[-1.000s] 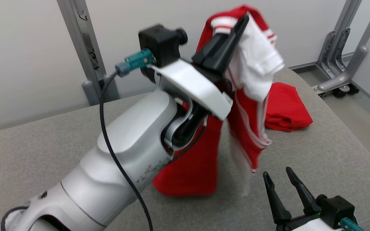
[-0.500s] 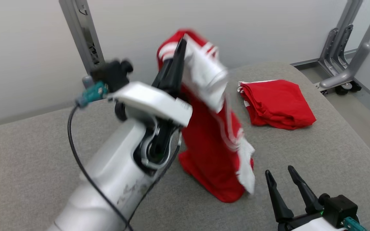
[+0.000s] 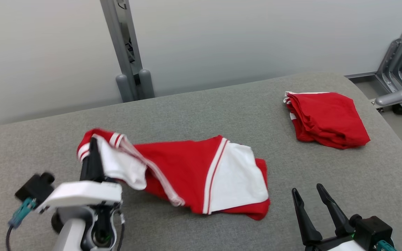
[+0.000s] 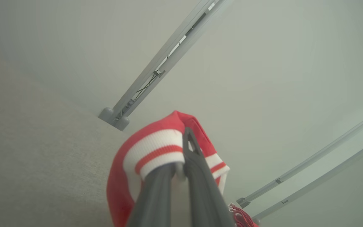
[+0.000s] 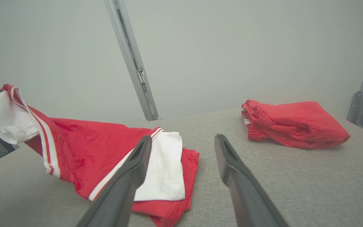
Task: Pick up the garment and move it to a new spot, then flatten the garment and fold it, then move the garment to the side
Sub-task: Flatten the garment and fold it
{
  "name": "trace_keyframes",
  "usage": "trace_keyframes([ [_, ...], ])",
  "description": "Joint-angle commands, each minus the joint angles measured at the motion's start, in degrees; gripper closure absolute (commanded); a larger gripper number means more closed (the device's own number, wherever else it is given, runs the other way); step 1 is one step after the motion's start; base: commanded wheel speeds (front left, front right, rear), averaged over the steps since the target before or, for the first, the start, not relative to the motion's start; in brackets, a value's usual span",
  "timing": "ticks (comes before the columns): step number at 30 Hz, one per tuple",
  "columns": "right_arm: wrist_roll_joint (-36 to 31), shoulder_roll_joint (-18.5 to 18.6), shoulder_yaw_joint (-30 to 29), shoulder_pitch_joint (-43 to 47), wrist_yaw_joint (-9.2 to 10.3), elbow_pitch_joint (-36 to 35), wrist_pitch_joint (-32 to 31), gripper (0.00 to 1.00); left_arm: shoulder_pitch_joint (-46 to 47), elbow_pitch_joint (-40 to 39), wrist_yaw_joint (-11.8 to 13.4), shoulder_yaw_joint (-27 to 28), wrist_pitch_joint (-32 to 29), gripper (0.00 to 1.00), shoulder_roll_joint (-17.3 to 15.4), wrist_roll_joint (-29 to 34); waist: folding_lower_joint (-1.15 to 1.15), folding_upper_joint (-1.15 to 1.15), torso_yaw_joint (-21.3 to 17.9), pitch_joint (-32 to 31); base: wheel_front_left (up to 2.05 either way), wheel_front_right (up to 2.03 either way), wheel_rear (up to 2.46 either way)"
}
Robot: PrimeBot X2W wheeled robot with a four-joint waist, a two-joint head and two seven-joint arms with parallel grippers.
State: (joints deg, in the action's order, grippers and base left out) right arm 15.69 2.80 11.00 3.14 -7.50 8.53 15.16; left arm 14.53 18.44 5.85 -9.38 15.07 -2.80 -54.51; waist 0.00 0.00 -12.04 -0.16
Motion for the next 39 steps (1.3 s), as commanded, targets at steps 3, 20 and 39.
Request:
trace_keyframes([
  [3,0.0,0.2,-0.2,0.7,0.02,-0.2,0.0,0.00,-3.3,-1.1,-0.3,3.1,0.1,1.00,-0.3,0.1,0.00,0.00,0.9,-0.3,0.00,0.00,0.00],
  [20,0.3,0.2,-0.7,1.4,0.02,0.0,0.0,0.00,-16.0,-3.5,-0.5,13.2,0.1,0.00,-0.3,21.8,0.00,0.00,4.7,-1.7,0.00,0.00,0.00],
  [39,0.1,0.3,-1.8,1.1,0.02,-0.6,0.0,0.00,-19.6,-9.0,-8.4,-3.4,0.1,0.00,-1.0,50.8,0.00,0.00,4.3,-3.4,0.00,0.00,0.00],
])
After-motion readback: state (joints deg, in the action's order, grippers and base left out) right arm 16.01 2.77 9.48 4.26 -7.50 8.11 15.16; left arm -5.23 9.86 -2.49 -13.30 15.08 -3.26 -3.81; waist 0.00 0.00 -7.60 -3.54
